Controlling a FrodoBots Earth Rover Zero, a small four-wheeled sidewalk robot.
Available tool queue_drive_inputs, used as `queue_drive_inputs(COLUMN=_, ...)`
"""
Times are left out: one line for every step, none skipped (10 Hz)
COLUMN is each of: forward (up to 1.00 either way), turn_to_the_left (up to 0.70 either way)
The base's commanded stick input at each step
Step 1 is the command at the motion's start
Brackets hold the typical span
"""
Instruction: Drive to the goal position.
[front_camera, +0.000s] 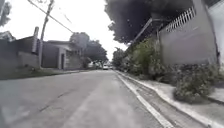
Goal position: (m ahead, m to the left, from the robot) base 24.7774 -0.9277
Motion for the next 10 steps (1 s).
queue_drive_inputs(forward=0.70, turn_to_the_left=0.00)
queue_drive_inputs(forward=0.70, turn_to_the_left=0.00)
queue_drive_inputs(forward=0.70, turn_to_the_left=0.00)
queue_drive_inputs(forward=0.70, turn_to_the_left=0.00)
queue_drive_inputs(forward=0.70, turn_to_the_left=0.00)
queue_drive_inputs(forward=0.70, turn_to_the_left=0.00)
queue_drive_inputs(forward=0.70, turn_to_the_left=0.00)
queue_drive_inputs(forward=0.70, turn_to_the_left=0.00)
queue_drive_inputs(forward=0.70, turn_to_the_left=0.00)
queue_drive_inputs(forward=0.70, turn_to_the_left=0.00)
